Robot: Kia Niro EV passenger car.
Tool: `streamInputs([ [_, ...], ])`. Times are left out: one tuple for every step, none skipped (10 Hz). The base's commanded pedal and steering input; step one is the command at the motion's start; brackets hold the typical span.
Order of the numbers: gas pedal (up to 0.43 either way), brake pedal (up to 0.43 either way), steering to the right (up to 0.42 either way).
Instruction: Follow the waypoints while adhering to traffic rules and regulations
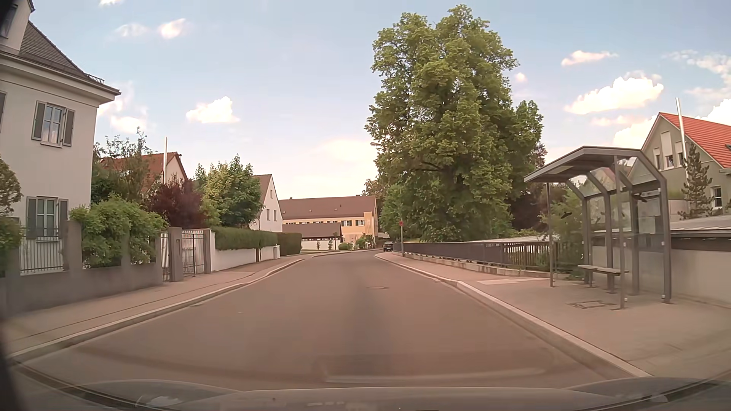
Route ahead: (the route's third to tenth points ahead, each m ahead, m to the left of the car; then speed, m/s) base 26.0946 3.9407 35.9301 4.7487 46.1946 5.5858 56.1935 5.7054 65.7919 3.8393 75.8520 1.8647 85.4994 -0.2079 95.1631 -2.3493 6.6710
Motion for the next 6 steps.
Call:
streamInputs([
  [0.098,0.018,-0.018],
  [0.098,0.018,-0.018],
  [0.098,0.018,-0.018],
  [0.098,0.018,-0.018],
  [0.098,0.018,-0.018],
  [0.098,0.018,-0.018],
])
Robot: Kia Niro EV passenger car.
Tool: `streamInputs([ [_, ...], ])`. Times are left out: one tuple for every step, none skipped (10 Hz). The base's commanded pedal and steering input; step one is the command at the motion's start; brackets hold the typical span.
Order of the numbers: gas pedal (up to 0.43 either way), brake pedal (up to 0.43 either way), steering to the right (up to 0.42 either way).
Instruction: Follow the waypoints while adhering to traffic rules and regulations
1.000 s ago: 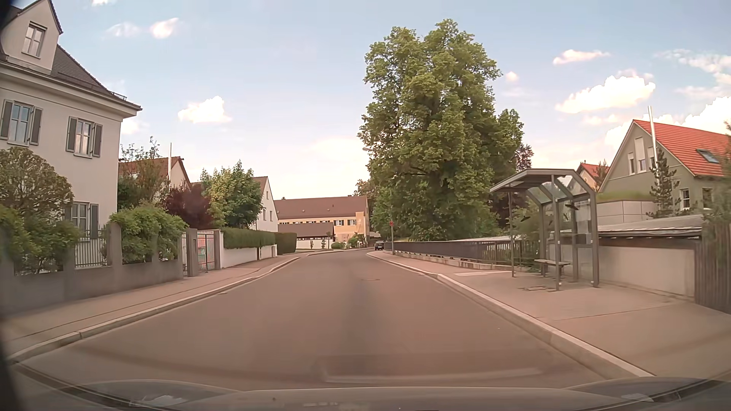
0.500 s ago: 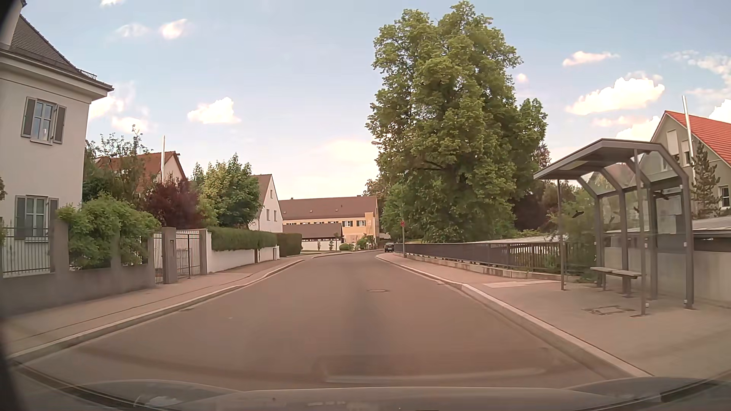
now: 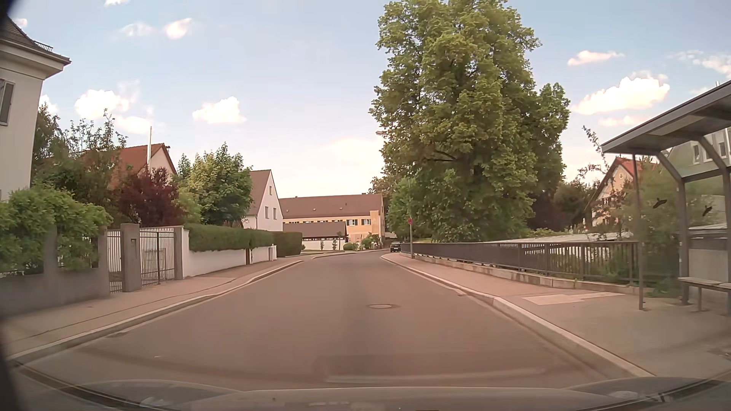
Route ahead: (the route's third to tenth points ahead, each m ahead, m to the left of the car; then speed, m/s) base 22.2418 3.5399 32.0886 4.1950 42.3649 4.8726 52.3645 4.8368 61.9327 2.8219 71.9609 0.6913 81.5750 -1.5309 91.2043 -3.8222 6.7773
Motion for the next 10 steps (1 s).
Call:
streamInputs([
  [0.098,0.018,-0.018],
  [0.098,0.018,-0.018],
  [0.098,0.018,-0.018],
  [0.098,0.018,-0.018],
  [0.098,0.018,-0.018],
  [0.098,0.018,-0.018],
  [0.087,0.018,-0.017],
  [0.067,0.018,-0.018],
  [0.067,0.018,-0.019],
  [0.067,0.018,-0.020],
])
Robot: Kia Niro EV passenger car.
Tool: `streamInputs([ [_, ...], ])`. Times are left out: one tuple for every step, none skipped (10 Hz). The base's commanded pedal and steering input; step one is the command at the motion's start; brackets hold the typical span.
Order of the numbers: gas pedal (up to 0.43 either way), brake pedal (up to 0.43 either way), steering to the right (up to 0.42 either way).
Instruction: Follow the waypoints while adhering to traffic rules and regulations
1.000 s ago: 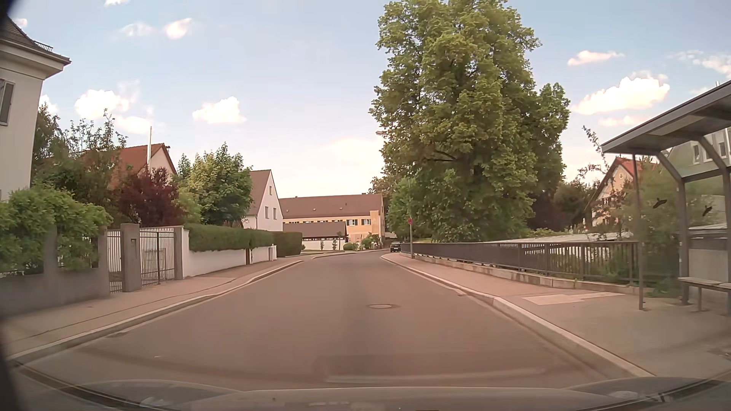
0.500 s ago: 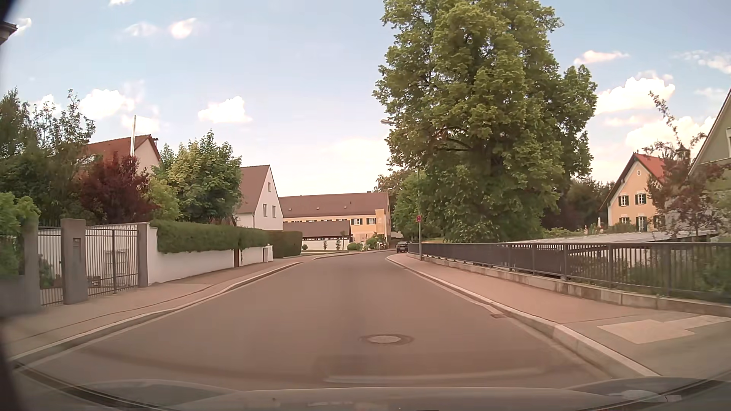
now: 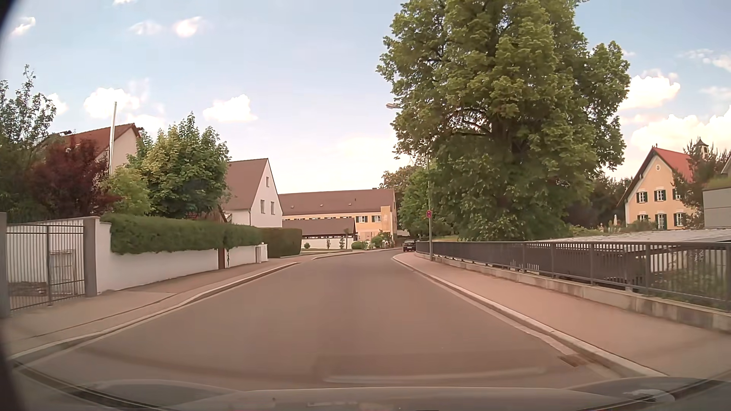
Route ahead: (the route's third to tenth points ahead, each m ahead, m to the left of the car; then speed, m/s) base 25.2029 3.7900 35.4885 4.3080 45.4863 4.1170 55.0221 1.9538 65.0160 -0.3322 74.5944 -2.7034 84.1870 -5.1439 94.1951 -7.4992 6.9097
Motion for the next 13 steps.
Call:
streamInputs([
  [0.067,0.024,-0.019],
  [0.067,0.018,-0.019],
  [0.067,0.024,-0.019],
  [0.067,0.018,-0.019],
  [0.067,0.018,-0.019],
  [0.067,0.018,-0.019],
  [0.067,0.018,-0.019],
  [0.067,0.018,-0.019],
  [0.067,0.018,-0.019],
  [0.067,0.018,-0.019],
  [0.067,0.018,-0.019],
  [0.067,0.018,-0.019],
  [0.067,0.018,-0.018],
])
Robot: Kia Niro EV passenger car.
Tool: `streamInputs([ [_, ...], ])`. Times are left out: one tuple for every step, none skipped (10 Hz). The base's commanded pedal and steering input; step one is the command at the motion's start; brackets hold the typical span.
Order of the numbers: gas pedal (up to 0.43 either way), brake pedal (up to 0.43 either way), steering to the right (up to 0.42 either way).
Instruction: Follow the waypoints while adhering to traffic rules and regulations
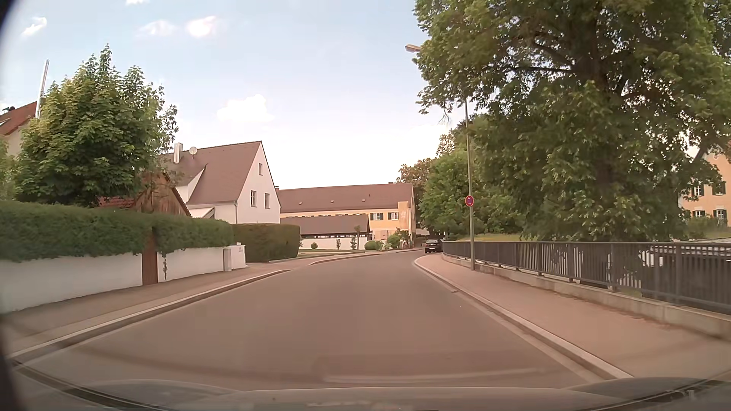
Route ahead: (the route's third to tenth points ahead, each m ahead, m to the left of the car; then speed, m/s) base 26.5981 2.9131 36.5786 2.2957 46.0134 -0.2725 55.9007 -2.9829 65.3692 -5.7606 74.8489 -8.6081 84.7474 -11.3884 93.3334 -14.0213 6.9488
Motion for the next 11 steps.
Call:
streamInputs([
  [0.067,0.018,-0.018],
  [0.067,0.018,-0.018],
  [0.047,0.018,-0.018],
  [0.039,0.018,-0.018],
  [0.039,0.018,-0.018],
  [0.020,0.018,-0.018],
  [0.008,0.018,-0.018],
  [0.008,0.018,-0.018],
  [0.008,0.018,-0.018],
  [0.000,0.018,-0.017],
  [0.000,0.018,-0.016],
])
